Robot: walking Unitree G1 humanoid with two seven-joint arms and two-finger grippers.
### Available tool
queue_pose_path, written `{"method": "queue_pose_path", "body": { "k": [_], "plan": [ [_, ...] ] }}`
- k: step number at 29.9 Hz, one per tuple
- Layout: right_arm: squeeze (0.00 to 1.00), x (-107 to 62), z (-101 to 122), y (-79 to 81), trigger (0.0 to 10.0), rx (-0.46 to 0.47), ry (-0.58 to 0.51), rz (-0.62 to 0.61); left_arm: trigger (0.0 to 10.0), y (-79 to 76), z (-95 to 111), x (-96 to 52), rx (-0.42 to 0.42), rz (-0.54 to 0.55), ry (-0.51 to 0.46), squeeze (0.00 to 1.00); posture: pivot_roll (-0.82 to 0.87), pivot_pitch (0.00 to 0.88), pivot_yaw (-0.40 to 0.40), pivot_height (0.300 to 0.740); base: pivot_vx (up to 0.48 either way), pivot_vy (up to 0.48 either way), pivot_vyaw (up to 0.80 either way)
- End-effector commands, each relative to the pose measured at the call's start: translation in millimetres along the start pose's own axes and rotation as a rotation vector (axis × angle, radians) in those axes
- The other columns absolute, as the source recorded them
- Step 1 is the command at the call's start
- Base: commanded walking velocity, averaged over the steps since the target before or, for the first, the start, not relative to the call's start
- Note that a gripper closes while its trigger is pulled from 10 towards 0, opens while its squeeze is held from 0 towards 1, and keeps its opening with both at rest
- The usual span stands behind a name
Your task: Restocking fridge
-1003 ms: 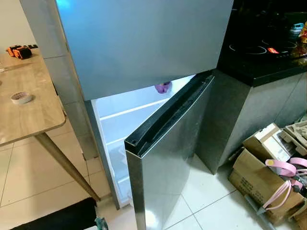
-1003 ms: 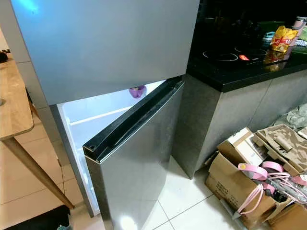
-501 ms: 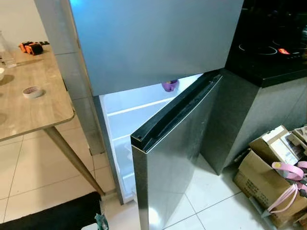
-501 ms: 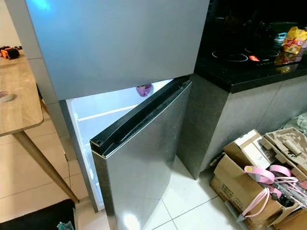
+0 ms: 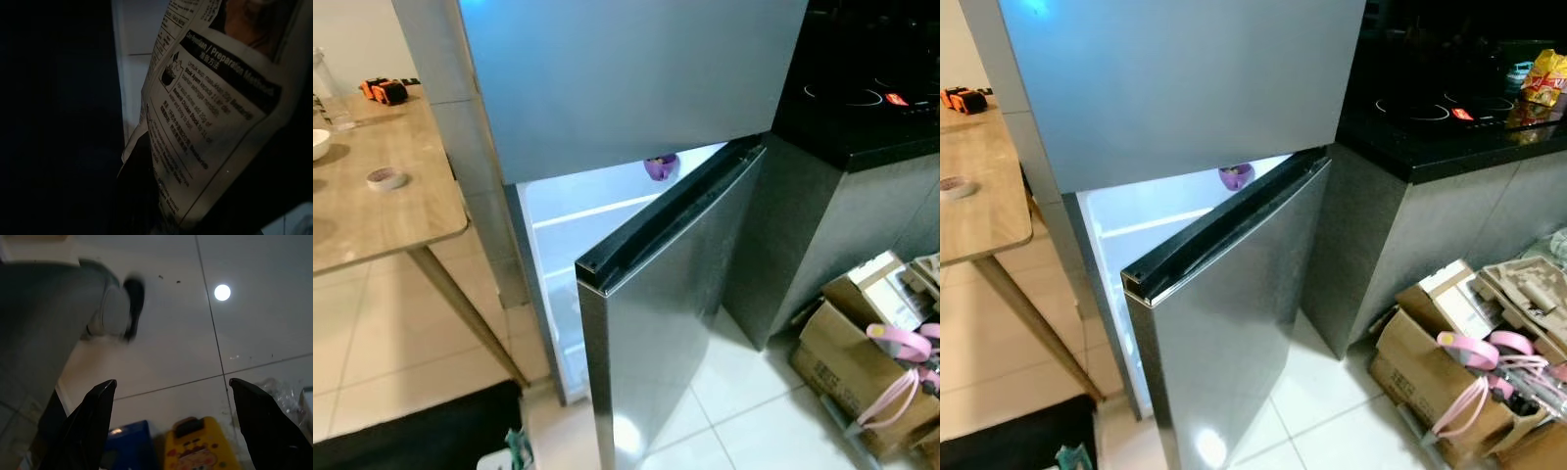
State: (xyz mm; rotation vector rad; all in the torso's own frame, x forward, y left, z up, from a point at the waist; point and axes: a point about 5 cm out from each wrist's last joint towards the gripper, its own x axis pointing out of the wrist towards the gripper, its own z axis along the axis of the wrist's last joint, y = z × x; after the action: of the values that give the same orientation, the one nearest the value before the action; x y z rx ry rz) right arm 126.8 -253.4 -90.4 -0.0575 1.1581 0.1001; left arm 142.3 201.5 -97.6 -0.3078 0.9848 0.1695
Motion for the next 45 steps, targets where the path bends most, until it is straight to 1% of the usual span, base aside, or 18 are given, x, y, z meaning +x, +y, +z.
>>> {"method": "queue_pose_path", "body": {
  "k": [1,8,16,20,23,25,28,33,38,40,45],
  "plan": [
    [0.00,-0.5,-2.0,-0.5,10.0,0.015,-0.003,-0.004,10.0,0.6,-17.7,-3.0,-0.005,0.002,0.067,0.00,-0.08,0.024,-0.016,0.740,-0.450,0.000,0.00],
    [0.00,-0.6,-2.2,-0.8,10.0,0.015,-0.002,-0.004,10.0,0.2,-17.4,-2.8,-0.005,0.000,0.065,0.00,-0.09,0.024,-0.016,0.740,-0.431,0.000,0.00],
    [0.00,-0.7,-2.8,-0.8,10.0,0.021,-0.004,-0.002,10.0,1.2,-17.5,-3.0,0.004,0.011,0.063,0.00,-0.09,0.023,-0.016,0.740,0.000,0.000,0.00],
    [0.00,-0.7,-3.4,-0.5,10.0,0.024,-0.004,-0.002,10.0,2.5,-14.9,-3.0,0.046,0.012,0.052,0.00,-0.09,0.023,-0.016,0.740,0.000,0.000,0.00],
    [0.00,-0.7,-3.4,-0.3,10.0,0.025,-0.004,-0.001,10.0,3.3,-12.3,-2.9,0.038,0.010,0.035,0.00,-0.09,0.023,-0.016,0.740,0.000,0.000,0.00],
    [0.00,-0.6,-3.4,0.0,10.0,0.027,-0.005,0.001,10.0,3.7,-10.4,-2.7,0.068,0.008,0.032,0.00,-0.09,0.023,-0.016,0.740,0.000,0.000,0.00],
    [0.00,-0.6,-3.3,0.1,10.0,0.028,-0.006,0.003,10.0,3.7,-10.5,-2.7,0.082,0.004,0.038,0.00,-0.09,0.023,-0.016,0.740,0.000,-0.301,0.00],
    [0.00,-0.5,-2.9,0.3,10.0,0.028,-0.007,0.004,10.0,3.3,-11.6,-2.7,0.078,0.000,0.046,0.00,-0.09,0.025,-0.015,0.740,0.000,-0.461,0.00],
    [0.00,-0.2,-2.0,0.8,10.0,0.025,-0.010,0.006,10.0,4.5,-13.3,-3.3,0.057,0.013,0.047,0.00,-0.09,0.028,-0.015,0.740,0.000,-0.462,0.00],
    [0.00,-0.2,-1.8,0.8,10.0,0.026,-0.010,0.006,10.0,4.7,-13.0,-3.3,0.041,0.015,0.041,0.00,-0.09,0.028,-0.015,0.740,0.000,0.000,0.00],
    [0.00,-0.2,-1.8,0.8,10.0,0.037,-0.014,0.003,10.0,5.2,-9.6,-2.7,0.036,0.017,0.029,0.00,-0.09,0.028,-0.015,0.740,0.000,0.000,0.00]
  ]
}}
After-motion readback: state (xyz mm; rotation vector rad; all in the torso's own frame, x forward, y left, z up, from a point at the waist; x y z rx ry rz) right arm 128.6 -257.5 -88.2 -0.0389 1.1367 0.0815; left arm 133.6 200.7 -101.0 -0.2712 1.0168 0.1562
